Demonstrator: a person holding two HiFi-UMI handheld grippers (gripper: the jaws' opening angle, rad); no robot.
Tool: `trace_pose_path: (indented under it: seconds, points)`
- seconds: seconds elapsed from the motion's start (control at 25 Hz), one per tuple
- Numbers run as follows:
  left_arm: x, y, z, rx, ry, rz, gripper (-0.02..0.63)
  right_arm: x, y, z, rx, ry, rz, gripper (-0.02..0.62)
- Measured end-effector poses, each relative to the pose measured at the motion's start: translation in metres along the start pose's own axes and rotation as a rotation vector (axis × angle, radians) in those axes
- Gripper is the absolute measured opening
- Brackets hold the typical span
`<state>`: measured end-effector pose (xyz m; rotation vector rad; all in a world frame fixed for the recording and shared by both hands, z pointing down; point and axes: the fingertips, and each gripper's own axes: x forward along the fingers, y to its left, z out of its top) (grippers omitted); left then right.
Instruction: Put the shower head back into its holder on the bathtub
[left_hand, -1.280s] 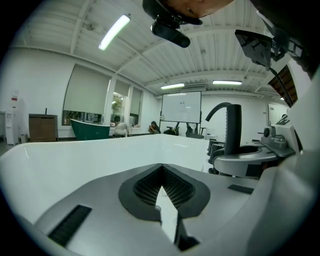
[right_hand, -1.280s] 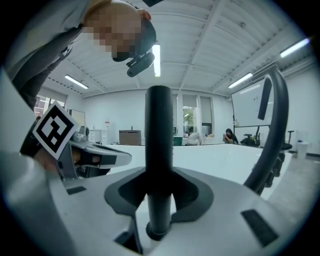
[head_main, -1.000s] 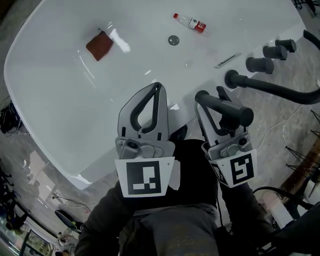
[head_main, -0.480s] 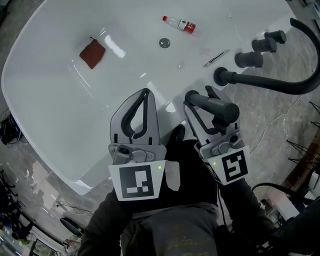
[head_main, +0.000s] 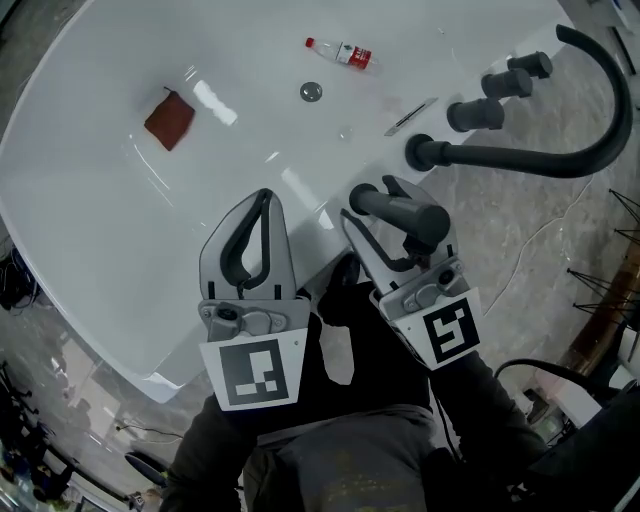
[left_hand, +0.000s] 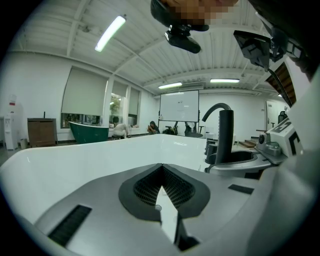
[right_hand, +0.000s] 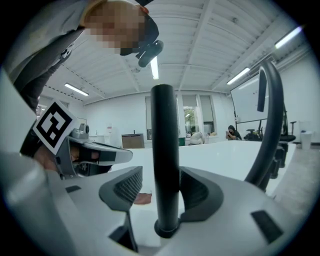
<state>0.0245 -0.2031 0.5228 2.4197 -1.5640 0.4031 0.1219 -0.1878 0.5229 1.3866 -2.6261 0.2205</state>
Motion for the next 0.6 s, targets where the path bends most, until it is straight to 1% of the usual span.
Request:
trace_pose_path:
  seconds: [0.12, 0.2, 0.28, 0.32, 0.4, 0.48, 0.6]
  points:
    - [-0.004, 0.005, -0.002, -0.015, 0.000, 0.012, 0.002, 0.004, 0.004, 0.002, -0.011, -0.017, 0.006, 0.224]
    - [-0.004, 0.006, -0.001, -0.024, -0.006, 0.014, 0.002, 0.005, 0.004, 0.005, -0.013, -0.042, -0.004, 0.224]
    - [-0.005, 0.011, 0.008, -0.007, -0.037, 0.024, 0.003, 0.009, 0.006, 0.007, 0.004, -0.072, -0.009, 0.224]
    - [-0.006, 0.013, 0.014, 0.004, -0.051, 0.035, 0.002, 0.010, 0.009, 0.006, 0.022, -0.071, -0.002, 0.224]
    - [-0.008, 0.010, 0.020, 0.003, -0.068, 0.054, 0.003, 0.009, 0.011, 0.001, 0.044, -0.033, 0.020, 0.224]
    - [-0.008, -0.001, 0.023, -0.018, -0.085, 0.056, 0.002, 0.000, 0.006, 0.001, 0.005, -0.005, 0.038, 0.224]
    - [-0.008, -0.025, 0.024, -0.036, -0.098, 0.037, 0.002, -0.021, -0.006, 0.003, -0.058, 0.019, 0.040, 0.224]
